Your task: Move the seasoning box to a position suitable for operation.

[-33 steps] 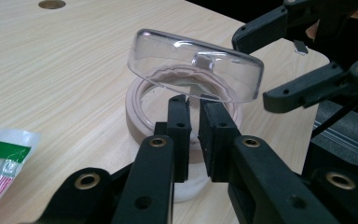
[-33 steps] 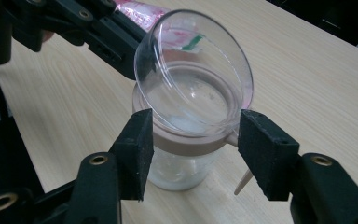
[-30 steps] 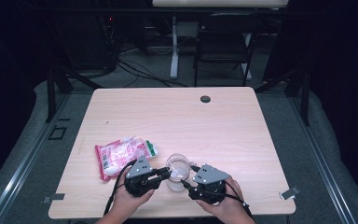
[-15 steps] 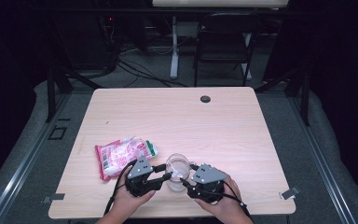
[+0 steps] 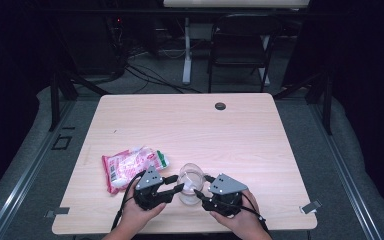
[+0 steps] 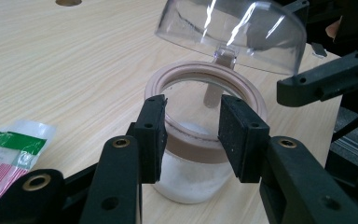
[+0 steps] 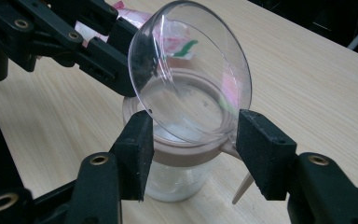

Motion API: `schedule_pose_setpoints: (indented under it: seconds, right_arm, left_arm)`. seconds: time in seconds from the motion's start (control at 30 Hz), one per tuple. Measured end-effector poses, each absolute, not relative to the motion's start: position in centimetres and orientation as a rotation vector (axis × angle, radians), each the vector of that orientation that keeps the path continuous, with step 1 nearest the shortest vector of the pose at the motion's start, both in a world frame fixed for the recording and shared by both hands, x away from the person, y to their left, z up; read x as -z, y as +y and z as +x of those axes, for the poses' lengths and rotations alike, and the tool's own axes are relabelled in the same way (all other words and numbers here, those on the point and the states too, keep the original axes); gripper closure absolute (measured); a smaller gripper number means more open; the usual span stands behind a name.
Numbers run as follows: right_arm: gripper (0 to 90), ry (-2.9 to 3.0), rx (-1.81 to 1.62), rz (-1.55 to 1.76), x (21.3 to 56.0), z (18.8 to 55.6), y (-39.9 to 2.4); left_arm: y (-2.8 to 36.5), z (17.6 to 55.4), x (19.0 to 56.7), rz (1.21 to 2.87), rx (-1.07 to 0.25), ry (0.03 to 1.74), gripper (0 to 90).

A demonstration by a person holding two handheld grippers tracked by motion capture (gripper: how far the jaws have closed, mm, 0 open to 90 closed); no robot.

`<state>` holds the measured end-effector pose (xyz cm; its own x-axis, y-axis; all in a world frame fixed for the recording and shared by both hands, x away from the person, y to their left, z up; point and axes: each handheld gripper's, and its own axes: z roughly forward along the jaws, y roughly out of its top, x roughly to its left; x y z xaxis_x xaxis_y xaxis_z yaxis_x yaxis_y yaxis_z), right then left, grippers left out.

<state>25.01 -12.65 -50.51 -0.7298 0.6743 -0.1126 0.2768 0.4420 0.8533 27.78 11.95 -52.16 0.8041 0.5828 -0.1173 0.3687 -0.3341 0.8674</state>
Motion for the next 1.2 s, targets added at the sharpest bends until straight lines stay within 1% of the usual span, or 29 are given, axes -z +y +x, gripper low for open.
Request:
schedule_pose_setpoints:
  seconds: [0.23, 0.4, 0.67, 0.83, 1.03, 1.2]
  right_arm:
    - [51.4, 2.208, -1.305, 0.862, 50.0, 25.2, -13.6]
    - [57.0, 2.191, -1.357, 0.918, 49.8, 25.3, -14.4]
    - [60.4, 2.175, -1.355, 0.971, 49.8, 25.5, -15.6]
    - [60.3, 2.196, -1.364, 1.018, 50.4, 26.0, -16.3]
    - [57.8, 2.22, -1.325, 1.005, 50.9, 26.1, -15.6]
    - [57.6, 2.224, -1.319, 1.009, 51.3, 26.4, -15.2]
  left_arm:
    - [12.0, 27.8, 52.2, 1.96, -0.262, 0.713, 62.5]
    - [12.0, 27.8, 52.2, 1.958, -0.262, 0.713, 62.5]
    - [12.0, 27.7, 52.2, 1.958, -0.261, 0.714, 62.5]
    - [12.0, 27.7, 52.2, 1.956, -0.262, 0.713, 62.5]
    - [12.1, 27.8, 52.1, 1.946, -0.239, 0.725, 63.2]
    - [12.9, 27.9, 52.0, 1.892, -0.232, 0.747, 60.1]
